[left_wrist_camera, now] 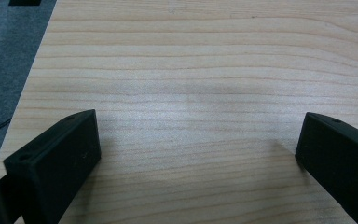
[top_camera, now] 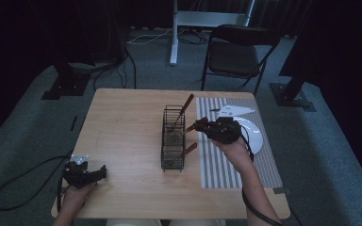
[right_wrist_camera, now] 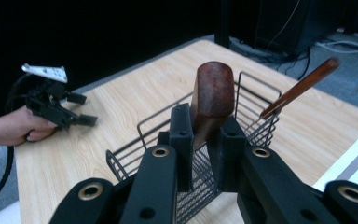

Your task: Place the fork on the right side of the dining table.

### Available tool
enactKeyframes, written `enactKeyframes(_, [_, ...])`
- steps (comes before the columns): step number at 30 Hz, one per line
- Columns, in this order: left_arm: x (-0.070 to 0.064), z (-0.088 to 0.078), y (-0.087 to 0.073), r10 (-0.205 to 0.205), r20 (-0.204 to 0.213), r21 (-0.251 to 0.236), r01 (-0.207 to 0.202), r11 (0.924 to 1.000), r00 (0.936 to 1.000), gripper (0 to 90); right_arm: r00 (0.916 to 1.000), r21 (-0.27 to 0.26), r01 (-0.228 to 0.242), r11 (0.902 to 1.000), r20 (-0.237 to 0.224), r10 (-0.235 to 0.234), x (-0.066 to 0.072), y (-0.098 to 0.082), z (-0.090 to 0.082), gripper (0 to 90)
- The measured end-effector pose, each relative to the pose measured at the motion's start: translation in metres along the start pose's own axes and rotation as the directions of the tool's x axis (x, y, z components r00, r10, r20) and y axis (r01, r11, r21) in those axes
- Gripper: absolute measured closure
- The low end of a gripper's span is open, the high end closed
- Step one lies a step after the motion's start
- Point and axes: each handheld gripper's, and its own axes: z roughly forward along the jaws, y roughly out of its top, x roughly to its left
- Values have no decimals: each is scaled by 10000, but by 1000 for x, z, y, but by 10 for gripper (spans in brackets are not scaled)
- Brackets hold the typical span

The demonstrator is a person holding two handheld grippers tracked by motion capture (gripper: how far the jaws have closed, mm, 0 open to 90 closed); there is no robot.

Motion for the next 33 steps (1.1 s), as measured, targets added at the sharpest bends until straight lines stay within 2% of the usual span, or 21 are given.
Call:
enactKeyframes(11, [0, 0, 0, 1, 1, -2, -1, 10000, 10000, 3, 9995, -628, 82, 9980, 299, -63, 4, 23, -33, 809])
enactKeyframes(17, [0, 0, 0, 8, 4, -3, -8, 10000, 10000, 3, 9985, -1009, 88, 9949, 546, -33, 2, 29, -52, 809])
enactKeyframes(23, [0, 0, 0, -4, 5, -2, 4, 10000, 10000, 3, 9956, -1348, -95, 9908, 906, 219, -5, 27, -70, 809])
enactKeyframes(33, [0, 0, 0, 17, 1, 13, -17, 10000, 10000, 2, 9895, -1347, -392, 9901, 1325, 572, -16, 10, -88, 809])
